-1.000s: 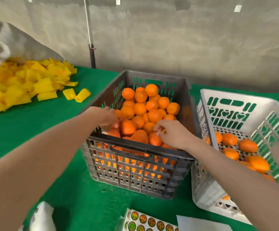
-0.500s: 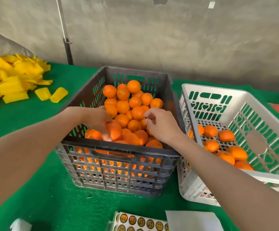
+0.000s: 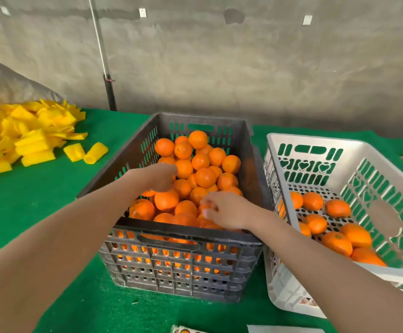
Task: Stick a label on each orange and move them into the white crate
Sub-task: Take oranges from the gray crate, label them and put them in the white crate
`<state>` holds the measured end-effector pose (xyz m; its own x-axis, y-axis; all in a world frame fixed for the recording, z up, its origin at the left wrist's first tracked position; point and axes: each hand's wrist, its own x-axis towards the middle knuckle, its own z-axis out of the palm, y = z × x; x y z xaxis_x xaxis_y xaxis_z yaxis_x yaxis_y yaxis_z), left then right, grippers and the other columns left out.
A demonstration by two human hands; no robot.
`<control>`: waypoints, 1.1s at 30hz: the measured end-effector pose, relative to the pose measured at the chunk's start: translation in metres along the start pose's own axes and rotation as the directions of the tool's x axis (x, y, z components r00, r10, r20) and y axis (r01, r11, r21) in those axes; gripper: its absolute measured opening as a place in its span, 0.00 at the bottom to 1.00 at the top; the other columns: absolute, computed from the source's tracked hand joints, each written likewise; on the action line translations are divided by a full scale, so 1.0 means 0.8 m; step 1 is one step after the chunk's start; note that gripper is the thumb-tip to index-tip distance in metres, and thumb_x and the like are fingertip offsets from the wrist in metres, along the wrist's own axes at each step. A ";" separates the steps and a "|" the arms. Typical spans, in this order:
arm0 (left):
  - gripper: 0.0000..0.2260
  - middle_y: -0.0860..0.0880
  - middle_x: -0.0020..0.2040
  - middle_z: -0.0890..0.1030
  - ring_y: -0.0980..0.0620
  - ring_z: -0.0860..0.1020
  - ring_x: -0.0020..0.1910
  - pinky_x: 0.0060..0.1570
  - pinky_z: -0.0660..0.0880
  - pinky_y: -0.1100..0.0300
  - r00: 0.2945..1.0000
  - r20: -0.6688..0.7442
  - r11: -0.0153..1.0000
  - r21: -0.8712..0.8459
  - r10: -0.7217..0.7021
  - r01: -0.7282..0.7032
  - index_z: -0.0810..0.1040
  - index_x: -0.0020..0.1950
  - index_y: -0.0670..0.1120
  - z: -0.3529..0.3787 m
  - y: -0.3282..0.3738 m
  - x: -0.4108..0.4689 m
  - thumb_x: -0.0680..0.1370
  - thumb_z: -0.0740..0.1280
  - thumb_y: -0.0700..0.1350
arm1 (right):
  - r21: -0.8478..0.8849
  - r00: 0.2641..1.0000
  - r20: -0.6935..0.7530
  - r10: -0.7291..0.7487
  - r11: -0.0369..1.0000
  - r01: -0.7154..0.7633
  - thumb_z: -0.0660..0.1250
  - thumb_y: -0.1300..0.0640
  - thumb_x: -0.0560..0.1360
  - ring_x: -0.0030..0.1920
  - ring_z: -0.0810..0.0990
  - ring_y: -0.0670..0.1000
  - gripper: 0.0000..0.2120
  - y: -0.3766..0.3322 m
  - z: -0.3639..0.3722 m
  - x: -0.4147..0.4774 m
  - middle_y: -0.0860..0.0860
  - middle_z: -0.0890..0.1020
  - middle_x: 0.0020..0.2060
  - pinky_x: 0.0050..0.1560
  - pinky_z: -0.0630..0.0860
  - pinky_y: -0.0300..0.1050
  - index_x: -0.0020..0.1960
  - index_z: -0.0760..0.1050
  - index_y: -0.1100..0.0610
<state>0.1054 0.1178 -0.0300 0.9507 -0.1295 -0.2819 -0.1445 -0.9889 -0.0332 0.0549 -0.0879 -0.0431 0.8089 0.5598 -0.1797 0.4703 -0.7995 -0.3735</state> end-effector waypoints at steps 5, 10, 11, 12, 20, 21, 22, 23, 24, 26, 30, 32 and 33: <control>0.27 0.42 0.76 0.57 0.35 0.56 0.74 0.68 0.64 0.39 0.969 0.165 0.945 0.301 -0.182 0.127 0.60 0.76 0.48 0.032 -0.032 0.026 0.78 0.64 0.39 | -0.123 0.979 0.203 0.019 0.992 0.006 0.60 0.54 0.80 0.63 0.73 0.56 0.19 0.002 0.004 0.005 0.56 0.74 0.64 0.60 0.72 0.50 0.70 0.67 0.57; 0.25 0.39 0.76 0.53 0.34 0.58 0.72 0.67 0.66 0.42 0.977 0.039 0.894 0.412 -0.209 0.175 0.63 0.74 0.42 0.035 -0.022 0.026 0.78 0.64 0.37 | -0.036 0.960 0.264 -0.090 0.994 0.104 0.59 0.58 0.80 0.64 0.71 0.53 0.18 0.003 0.005 0.003 0.54 0.72 0.64 0.67 0.66 0.52 0.70 0.68 0.56; 0.27 0.39 0.76 0.53 0.34 0.58 0.73 0.67 0.66 0.43 0.974 0.049 0.899 0.399 -0.219 0.182 0.61 0.75 0.42 0.037 -0.022 0.025 0.77 0.65 0.37 | -0.017 0.949 0.292 -0.122 0.991 0.133 0.59 0.58 0.80 0.63 0.71 0.53 0.18 0.003 0.004 0.002 0.54 0.72 0.63 0.68 0.65 0.53 0.69 0.69 0.56; 0.27 0.40 0.76 0.56 0.36 0.61 0.72 0.66 0.67 0.45 0.971 0.061 0.917 0.347 -0.231 0.196 0.59 0.76 0.42 0.039 -0.023 0.024 0.78 0.63 0.37 | -0.008 0.938 0.317 -0.139 0.989 0.149 0.59 0.59 0.80 0.64 0.71 0.53 0.17 0.002 0.003 0.001 0.55 0.72 0.64 0.69 0.65 0.53 0.69 0.70 0.56; 0.18 0.51 0.42 0.72 0.52 0.74 0.38 0.32 0.75 0.60 0.976 0.100 0.976 -0.088 -0.191 0.200 0.70 0.54 0.48 0.007 -0.016 -0.012 0.69 0.73 0.47 | -0.002 0.955 0.263 -0.137 0.990 0.143 0.65 0.62 0.76 0.60 0.73 0.53 0.19 0.000 -0.005 -0.005 0.58 0.73 0.65 0.61 0.67 0.44 0.66 0.72 0.61; 0.19 0.51 0.44 0.72 0.53 0.74 0.39 0.29 0.75 0.62 0.980 0.114 0.956 -0.227 -0.161 0.184 0.69 0.51 0.49 0.002 -0.011 -0.021 0.67 0.75 0.47 | 0.033 0.970 0.208 -0.126 0.992 0.122 0.66 0.61 0.75 0.59 0.73 0.54 0.20 0.000 -0.007 -0.006 0.57 0.74 0.64 0.59 0.68 0.44 0.67 0.71 0.61; 0.20 0.50 0.47 0.73 0.52 0.75 0.41 0.27 0.75 0.63 0.987 0.109 0.929 -0.339 -0.117 0.148 0.69 0.50 0.50 -0.002 -0.006 -0.031 0.66 0.76 0.49 | 0.089 0.986 0.143 -0.089 0.993 0.076 0.68 0.60 0.74 0.60 0.73 0.55 0.23 0.000 -0.010 -0.008 0.56 0.73 0.64 0.59 0.70 0.45 0.68 0.68 0.59; 0.21 0.50 0.49 0.73 0.51 0.77 0.44 0.29 0.76 0.64 0.993 0.098 0.897 -0.429 -0.072 0.108 0.70 0.51 0.51 -0.004 0.000 -0.043 0.65 0.76 0.52 | 0.170 0.996 0.077 -0.034 0.985 0.020 0.69 0.59 0.73 0.61 0.72 0.55 0.27 0.001 -0.014 -0.010 0.55 0.72 0.65 0.59 0.72 0.47 0.70 0.66 0.57; 0.22 0.50 0.51 0.74 0.51 0.78 0.45 0.31 0.77 0.64 0.995 0.094 0.867 -0.492 -0.034 0.076 0.71 0.52 0.51 -0.005 0.007 -0.054 0.65 0.76 0.54 | 0.274 1.000 0.019 0.013 0.962 -0.017 0.70 0.59 0.73 0.62 0.72 0.55 0.29 0.002 -0.020 -0.013 0.54 0.70 0.66 0.60 0.72 0.48 0.71 0.64 0.56; 0.20 0.50 0.53 0.75 0.51 0.80 0.44 0.36 0.79 0.63 0.995 0.104 0.808 -0.587 0.010 0.053 0.72 0.55 0.50 -0.002 0.019 -0.073 0.69 0.74 0.57 | 0.482 0.996 -0.057 0.067 0.875 -0.031 0.71 0.60 0.73 0.66 0.69 0.54 0.29 0.008 -0.035 -0.025 0.53 0.68 0.68 0.64 0.71 0.52 0.71 0.64 0.53; 0.13 0.53 0.40 0.77 0.54 0.76 0.37 0.40 0.72 0.61 0.986 0.145 0.838 -0.546 0.079 0.013 0.76 0.42 0.48 0.010 0.043 -0.097 0.80 0.62 0.55 | 0.793 0.993 -0.081 0.085 0.609 0.012 0.69 0.65 0.74 0.61 0.74 0.57 0.26 0.024 -0.066 -0.070 0.57 0.69 0.64 0.54 0.79 0.50 0.69 0.66 0.50; 0.17 0.48 0.35 0.70 0.49 0.69 0.34 0.37 0.64 0.57 0.993 0.084 0.917 -0.398 0.082 -0.042 0.71 0.35 0.44 0.010 0.054 -0.103 0.81 0.61 0.50 | 0.910 0.997 -0.045 0.056 0.415 0.018 0.67 0.65 0.75 0.57 0.77 0.59 0.25 0.032 -0.075 -0.098 0.59 0.71 0.63 0.47 0.81 0.46 0.69 0.67 0.52; 0.15 0.47 0.38 0.71 0.48 0.71 0.36 0.38 0.66 0.55 0.998 -0.007 0.940 -0.338 0.057 -0.056 0.75 0.37 0.42 0.008 0.060 -0.106 0.81 0.61 0.48 | 0.944 0.999 -0.027 0.036 0.329 0.014 0.67 0.64 0.74 0.56 0.79 0.59 0.26 0.034 -0.076 -0.112 0.59 0.72 0.64 0.46 0.81 0.47 0.70 0.67 0.53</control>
<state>0.0163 0.0817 -0.0138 0.9428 -0.1864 -0.2764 -0.0967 -0.9463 0.3084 0.0166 -0.1735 0.0183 0.8343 0.5250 -0.1685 -0.1671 -0.0504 -0.9846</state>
